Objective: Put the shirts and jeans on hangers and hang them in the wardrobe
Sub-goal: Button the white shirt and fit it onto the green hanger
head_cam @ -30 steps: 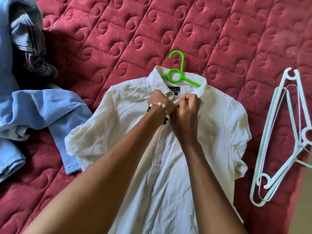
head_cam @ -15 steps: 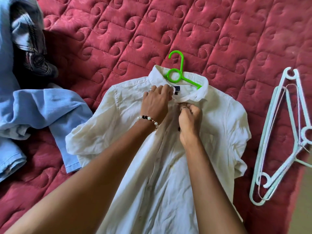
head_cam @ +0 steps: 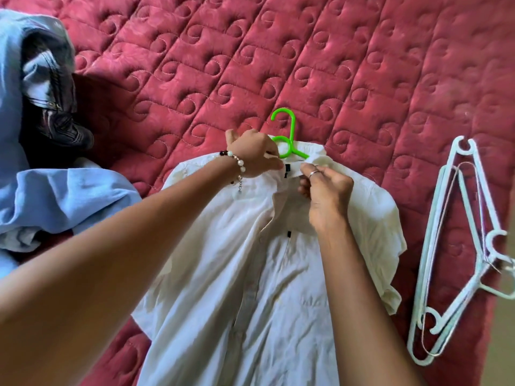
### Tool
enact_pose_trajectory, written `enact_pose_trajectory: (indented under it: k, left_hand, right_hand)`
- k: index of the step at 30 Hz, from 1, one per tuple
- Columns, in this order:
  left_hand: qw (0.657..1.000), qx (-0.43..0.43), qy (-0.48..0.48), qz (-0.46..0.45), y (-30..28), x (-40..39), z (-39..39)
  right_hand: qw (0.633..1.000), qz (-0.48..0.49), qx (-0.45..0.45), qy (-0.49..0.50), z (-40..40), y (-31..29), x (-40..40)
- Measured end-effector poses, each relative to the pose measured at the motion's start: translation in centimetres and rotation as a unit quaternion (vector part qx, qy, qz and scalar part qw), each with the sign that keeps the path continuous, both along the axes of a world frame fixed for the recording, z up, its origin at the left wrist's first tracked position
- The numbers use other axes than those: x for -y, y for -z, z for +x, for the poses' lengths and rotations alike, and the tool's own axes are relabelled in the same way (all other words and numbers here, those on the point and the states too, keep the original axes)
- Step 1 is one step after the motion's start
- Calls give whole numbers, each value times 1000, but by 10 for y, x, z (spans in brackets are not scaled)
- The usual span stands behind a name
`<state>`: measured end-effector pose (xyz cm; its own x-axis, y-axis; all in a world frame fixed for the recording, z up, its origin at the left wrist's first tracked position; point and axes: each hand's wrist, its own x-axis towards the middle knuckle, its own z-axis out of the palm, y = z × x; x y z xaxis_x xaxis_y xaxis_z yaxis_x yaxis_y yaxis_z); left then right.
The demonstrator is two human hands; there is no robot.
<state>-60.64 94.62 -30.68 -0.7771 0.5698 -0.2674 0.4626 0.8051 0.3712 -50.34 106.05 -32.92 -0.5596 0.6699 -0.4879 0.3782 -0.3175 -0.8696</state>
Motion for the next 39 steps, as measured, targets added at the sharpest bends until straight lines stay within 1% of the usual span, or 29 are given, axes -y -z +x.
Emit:
enact_pose_trajectory:
  k: [1, 3, 5, 7, 11, 14, 17, 20, 22, 27, 31, 32, 36, 39]
  left_hand:
    - [998, 38, -38, 29, -3, 0, -2]
    - [989, 114, -60, 73, -7, 1, -7]
    - [982, 157, -57, 88, -9, 5, -12]
    - [975, 180, -84, 98, -8, 8, -13]
    - [978, 162, -111, 65, -6, 7, -9]
    - [980, 141, -128, 51, -11, 1, -3]
    - [985, 116, -123, 20, -11, -3, 4]
    - [980, 104, -168, 28, -7, -2, 8]
    - [978, 80, -191, 15, -8, -2, 13]
    - [974, 66, -209, 64, -13, -2, 24]
    - [966, 102, -219, 95, -10, 0, 29]
    - [966, 109, -212, 102, -10, 0, 30]
    - [976, 111, -171, 82, -11, -3, 36]
    - [975, 108, -182, 68, -10, -6, 42]
  right_hand:
    - [999, 12, -11, -38, -3, 2, 5]
    - [993, 70, -6, -90, -8, 5, 15]
    - [988, 129, 9, -85, -10, 10, 21]
    - [986, 149, 7, -71, -11, 9, 25]
    - [991, 123, -5, -57, -7, 10, 32]
    - [996, 74, -17, -44, -2, 12, 32]
    - [999, 30, -28, -31, 3, 12, 29]
    - [998, -9, -56, -31, 5, 7, 29]
    - [997, -17, -55, -41, 5, 6, 28]
    - [996, -2, -25, -81, 7, 4, 21]
    - [993, -39, -33, -110, 12, -7, 17]
    - [993, -33, -26, -114, 14, -6, 17]
    - [988, 80, 3, -131, 20, 1, 24]
    - [988, 115, -5, -107, 22, -1, 32]
